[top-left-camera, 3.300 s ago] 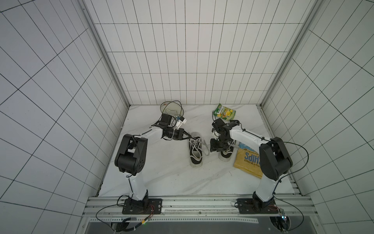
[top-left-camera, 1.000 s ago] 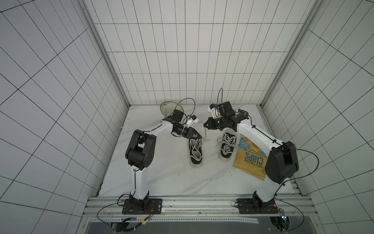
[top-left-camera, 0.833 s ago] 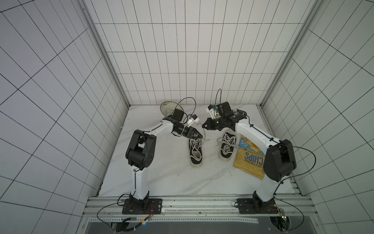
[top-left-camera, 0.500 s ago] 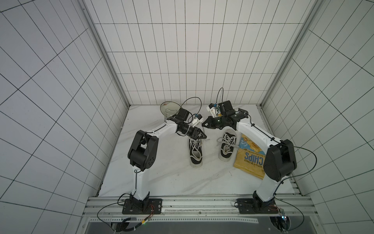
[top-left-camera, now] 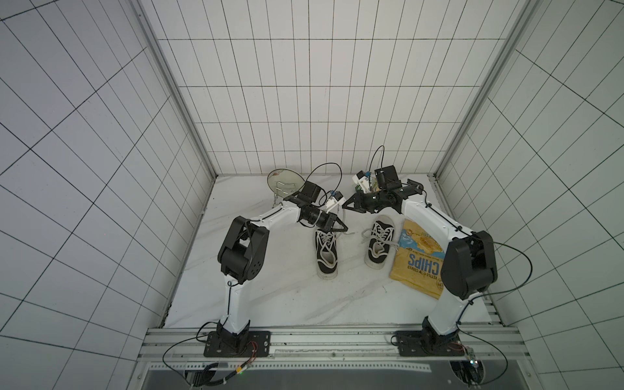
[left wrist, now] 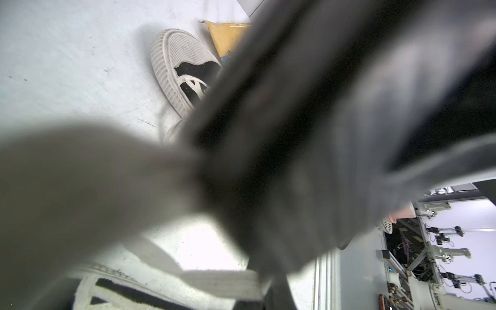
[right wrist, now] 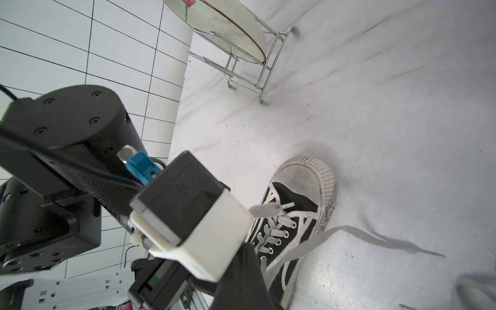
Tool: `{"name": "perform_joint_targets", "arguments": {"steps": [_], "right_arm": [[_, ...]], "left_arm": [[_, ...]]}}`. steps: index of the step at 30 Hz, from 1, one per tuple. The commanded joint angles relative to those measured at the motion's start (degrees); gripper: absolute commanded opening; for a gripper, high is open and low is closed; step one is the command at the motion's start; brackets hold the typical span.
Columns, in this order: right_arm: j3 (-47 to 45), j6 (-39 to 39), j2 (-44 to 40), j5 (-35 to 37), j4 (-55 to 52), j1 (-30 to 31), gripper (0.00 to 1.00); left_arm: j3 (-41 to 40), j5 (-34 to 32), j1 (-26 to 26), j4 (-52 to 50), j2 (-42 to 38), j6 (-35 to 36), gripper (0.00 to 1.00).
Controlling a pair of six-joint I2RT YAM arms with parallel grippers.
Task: Tie the shoes
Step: Cross the shoelace with the shoelace.
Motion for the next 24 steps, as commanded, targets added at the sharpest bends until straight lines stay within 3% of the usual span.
{"name": "perform_joint_targets", "arguments": {"steps": [1,7,11,16,24], "right_arm": [[-0.4,0.5,3.9,-4.5,2.1,-0.2,0.0],[1.5,4.0,13.4,-10.9,9.8,0.4,0.0],[4.9,3.1,19.6,-16.2,9.4,3.0,0.0],[3.5,1.6,21.3,-16.4,9.2,5.0,0.01],[-2.6,-4.6,10.5,-8.4,9.4,-0.5,0.51]], "left_arm": [[-2.0,2.7,-0.5,0.3,-2.0,1.7,0.0],[-6.7,6.5,2.3,1.8,-6.2,-0.2,0.0],[-9.8,8.0,5.0,2.8,-7.7,-1.1,0.0],[-12.0,10.6,8.0,2.8,-8.0,-2.2,0.0],[-14.2,9.3,8.6,6.4,-9.3,-8.2,0.0]]}}
